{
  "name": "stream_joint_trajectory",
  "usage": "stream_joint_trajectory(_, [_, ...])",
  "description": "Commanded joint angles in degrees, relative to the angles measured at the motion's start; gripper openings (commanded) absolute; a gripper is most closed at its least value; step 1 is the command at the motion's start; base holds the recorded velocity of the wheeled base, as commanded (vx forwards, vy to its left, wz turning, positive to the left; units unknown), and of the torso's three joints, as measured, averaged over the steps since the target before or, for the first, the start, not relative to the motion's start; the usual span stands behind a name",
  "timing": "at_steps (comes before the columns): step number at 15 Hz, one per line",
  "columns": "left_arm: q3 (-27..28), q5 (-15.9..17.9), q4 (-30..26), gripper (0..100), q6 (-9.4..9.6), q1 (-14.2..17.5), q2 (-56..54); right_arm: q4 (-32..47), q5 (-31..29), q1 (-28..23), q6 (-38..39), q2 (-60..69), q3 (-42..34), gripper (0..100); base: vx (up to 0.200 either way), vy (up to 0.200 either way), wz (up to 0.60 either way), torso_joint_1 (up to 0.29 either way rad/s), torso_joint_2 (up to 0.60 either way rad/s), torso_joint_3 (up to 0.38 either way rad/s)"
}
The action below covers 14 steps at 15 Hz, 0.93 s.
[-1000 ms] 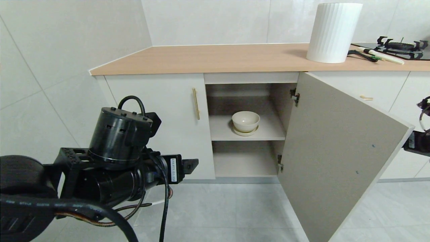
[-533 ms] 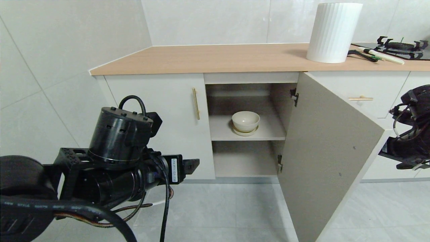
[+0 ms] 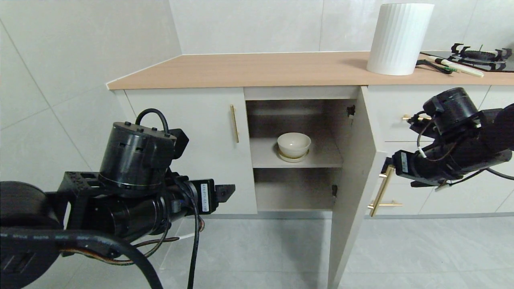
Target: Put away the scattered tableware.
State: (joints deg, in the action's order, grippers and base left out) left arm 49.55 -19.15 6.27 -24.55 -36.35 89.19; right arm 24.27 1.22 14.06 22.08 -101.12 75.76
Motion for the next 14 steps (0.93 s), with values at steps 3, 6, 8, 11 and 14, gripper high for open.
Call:
stream_joint_trajectory(3, [0.5,-0.2,0.1,100,-0.06,0.6,-0.1,0.2,0.3,5.7,-0.1,-9.1,7.8,100,0.000,0.000,0.00,0.000,0.00,0.000])
stream_joint_trajectory(6, [0.5,-1.7,0.1,100,0.03,0.5,0.3,0.2,0.3,6.7,0.0,-14.5,12.7,100,0.000,0.000,0.00,0.000,0.00,0.000])
stream_joint_trajectory(8, [0.5,-2.2,0.2,100,0.56,0.4,1.3,-2.7,0.1,6.8,1.8,-17.0,14.0,100,0.000,0.000,0.00,0.000,0.00,0.000])
stream_joint_trajectory(11, [0.4,-4.8,0.2,100,0.73,-0.7,2.7,-3.8,0.1,6.7,2.6,-17.6,13.9,100,0.000,0.000,0.00,0.000,0.00,0.000])
stream_joint_trajectory(14, [-0.1,-5.0,0.1,100,2.49,-0.8,2.0,-6.9,-0.1,7.8,5.1,-18.9,13.5,100,0.000,0.000,0.00,0.000,0.00,0.000])
